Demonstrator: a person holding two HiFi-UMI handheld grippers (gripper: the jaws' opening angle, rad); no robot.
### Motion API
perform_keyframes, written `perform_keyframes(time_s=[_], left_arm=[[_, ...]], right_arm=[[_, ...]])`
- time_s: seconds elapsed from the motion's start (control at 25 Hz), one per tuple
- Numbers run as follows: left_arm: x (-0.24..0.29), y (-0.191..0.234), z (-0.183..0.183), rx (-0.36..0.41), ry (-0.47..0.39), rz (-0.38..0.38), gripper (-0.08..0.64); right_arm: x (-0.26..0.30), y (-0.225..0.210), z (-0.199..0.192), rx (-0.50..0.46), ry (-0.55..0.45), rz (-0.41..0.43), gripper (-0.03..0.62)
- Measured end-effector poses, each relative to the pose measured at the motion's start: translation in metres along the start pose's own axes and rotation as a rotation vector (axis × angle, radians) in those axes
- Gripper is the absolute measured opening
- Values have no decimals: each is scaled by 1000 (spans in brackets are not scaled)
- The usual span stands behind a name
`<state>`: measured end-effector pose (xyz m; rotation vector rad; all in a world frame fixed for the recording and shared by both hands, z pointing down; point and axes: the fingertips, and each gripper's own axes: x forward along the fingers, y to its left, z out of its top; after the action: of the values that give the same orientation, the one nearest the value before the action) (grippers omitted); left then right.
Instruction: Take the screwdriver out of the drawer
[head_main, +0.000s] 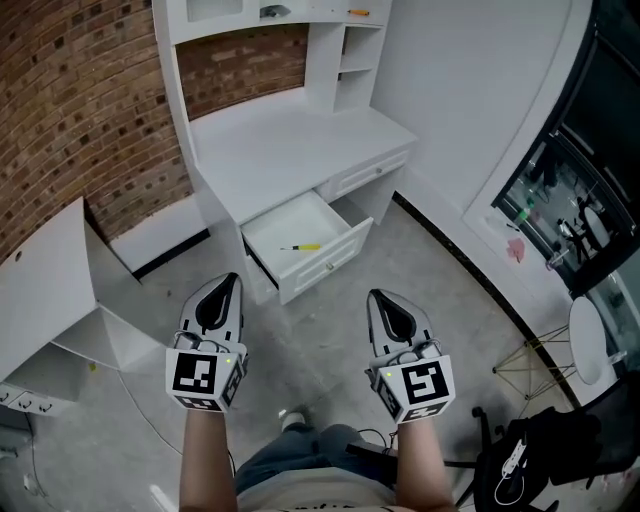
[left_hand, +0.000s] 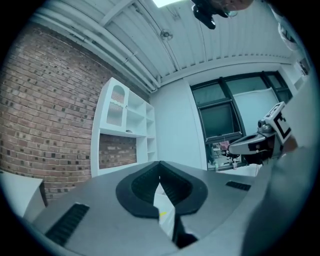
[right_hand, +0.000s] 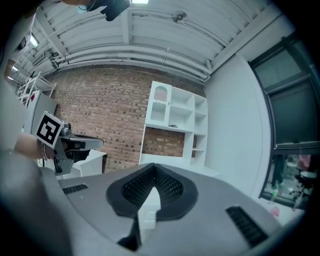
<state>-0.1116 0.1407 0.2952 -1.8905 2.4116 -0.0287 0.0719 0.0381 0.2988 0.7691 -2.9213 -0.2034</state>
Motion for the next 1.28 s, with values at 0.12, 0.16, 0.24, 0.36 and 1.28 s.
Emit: perform_keyframes(time_s=[0.12, 0.16, 0.24, 0.36, 1.28], left_arm=[[16, 15, -4, -2, 12, -7, 14], [20, 20, -6, -4, 15, -8, 14], [30, 28, -10, -9, 23, -7, 14], [49, 37, -19, -13, 35, -12, 14], [363, 35, -84, 49, 179, -310, 14]], right_arm=[[23, -4, -1, 6, 17, -5, 12], [29, -5, -1, 11, 21, -8, 12], [42, -9, -4, 21, 28, -12, 12], [64, -15, -11, 27, 39, -12, 12], [260, -198, -83, 217, 140, -247, 12]])
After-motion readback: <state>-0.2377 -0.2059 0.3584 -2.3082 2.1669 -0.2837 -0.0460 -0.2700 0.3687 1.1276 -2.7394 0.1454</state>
